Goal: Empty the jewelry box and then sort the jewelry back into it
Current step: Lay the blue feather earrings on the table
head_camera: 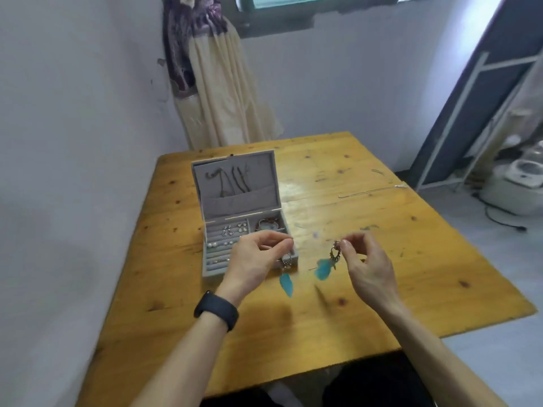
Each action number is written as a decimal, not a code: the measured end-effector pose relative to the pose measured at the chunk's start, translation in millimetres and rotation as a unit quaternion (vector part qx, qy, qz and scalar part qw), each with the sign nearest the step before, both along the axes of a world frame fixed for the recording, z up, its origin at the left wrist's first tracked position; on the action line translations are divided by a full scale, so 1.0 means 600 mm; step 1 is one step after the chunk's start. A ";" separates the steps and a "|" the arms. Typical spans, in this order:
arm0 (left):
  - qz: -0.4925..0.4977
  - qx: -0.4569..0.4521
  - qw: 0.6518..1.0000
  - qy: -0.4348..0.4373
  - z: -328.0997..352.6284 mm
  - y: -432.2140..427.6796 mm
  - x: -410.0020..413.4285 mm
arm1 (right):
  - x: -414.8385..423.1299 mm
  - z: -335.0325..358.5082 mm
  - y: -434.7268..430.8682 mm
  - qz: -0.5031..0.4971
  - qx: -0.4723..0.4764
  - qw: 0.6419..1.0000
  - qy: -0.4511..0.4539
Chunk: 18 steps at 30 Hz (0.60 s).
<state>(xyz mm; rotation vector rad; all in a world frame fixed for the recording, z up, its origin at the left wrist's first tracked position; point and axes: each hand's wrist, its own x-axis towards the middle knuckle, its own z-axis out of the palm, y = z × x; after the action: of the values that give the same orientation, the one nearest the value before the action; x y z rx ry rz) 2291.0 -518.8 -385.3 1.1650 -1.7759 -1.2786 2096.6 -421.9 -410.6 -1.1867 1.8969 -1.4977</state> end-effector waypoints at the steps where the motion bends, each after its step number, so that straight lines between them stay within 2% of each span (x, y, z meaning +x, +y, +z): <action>1: -0.013 0.010 1.000 0.001 0.001 -0.001 -0.030 | -0.029 0.001 0.004 -0.017 0.002 1.000 0.002; 5: -0.048 0.042 0.998 0.011 0.001 0.000 -0.149 | -0.143 -0.007 0.016 -0.076 0.022 0.997 0.000; 9: -0.058 0.069 0.996 0.017 -0.012 0.000 -0.251 | -0.252 -0.017 0.004 -0.088 0.043 0.995 -0.009; 15: -0.034 0.112 0.993 0.014 -0.053 -0.022 -0.348 | -0.408 -0.038 -0.044 -0.067 0.103 0.992 -0.009; 18: -0.025 0.126 0.992 0.005 -0.076 -0.036 -0.367 | -0.459 -0.041 -0.086 -0.033 0.135 0.990 0.032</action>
<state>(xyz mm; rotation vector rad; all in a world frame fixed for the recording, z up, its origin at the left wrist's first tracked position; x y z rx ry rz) 2070.8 -540.5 -430.7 1.2545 -1.6810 -1.5697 1821.2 -473.7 -435.1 -1.0683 2.1202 -1.1985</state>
